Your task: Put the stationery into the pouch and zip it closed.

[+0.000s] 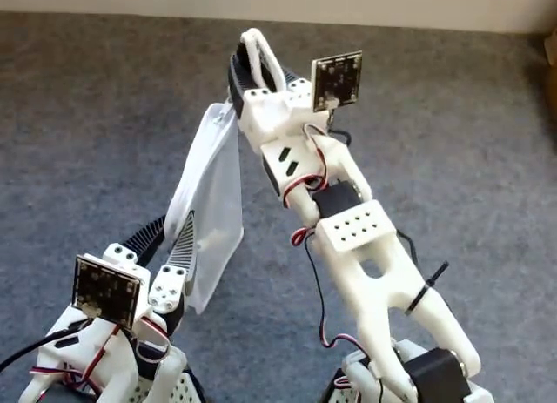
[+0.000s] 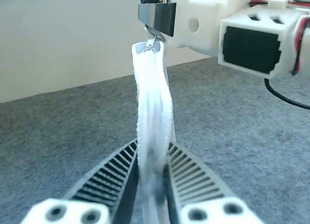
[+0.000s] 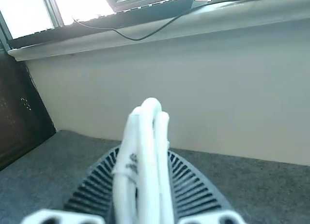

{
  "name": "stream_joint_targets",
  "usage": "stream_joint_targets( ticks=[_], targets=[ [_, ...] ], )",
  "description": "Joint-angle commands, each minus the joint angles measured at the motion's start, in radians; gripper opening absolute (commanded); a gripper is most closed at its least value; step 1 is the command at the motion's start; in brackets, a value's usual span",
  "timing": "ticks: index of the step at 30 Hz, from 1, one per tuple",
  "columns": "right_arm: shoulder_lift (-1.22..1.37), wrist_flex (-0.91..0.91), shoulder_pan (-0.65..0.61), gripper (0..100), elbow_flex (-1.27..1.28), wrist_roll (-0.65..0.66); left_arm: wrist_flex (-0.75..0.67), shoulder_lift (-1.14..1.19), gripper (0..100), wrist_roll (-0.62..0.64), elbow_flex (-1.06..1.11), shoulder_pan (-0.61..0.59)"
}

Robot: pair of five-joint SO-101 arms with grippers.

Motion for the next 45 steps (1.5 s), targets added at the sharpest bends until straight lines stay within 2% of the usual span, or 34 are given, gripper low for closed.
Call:
stream_joint_targets(
  ticks=[1,19,37,45],
  targets=[
    [0.016,-0.031,0.107,0.5,-0.077,0.0,0.041,-0.013,1,0.014,0.022,-0.012],
    [0.024,-0.03,0.288,0.5,-0.061,0.0,0.041,-0.013,1,0.014,0.022,-0.015],
    [-0.177,-0.022,0.415,0.9,0.191,0.0,0.041,-0.013,1,0.014,0.022,-0.016],
    [-0.297,-0.022,0.417,1.1,0.312,0.0,0.037,-0.012,2,0.006,0.028,-0.016]
  ],
)
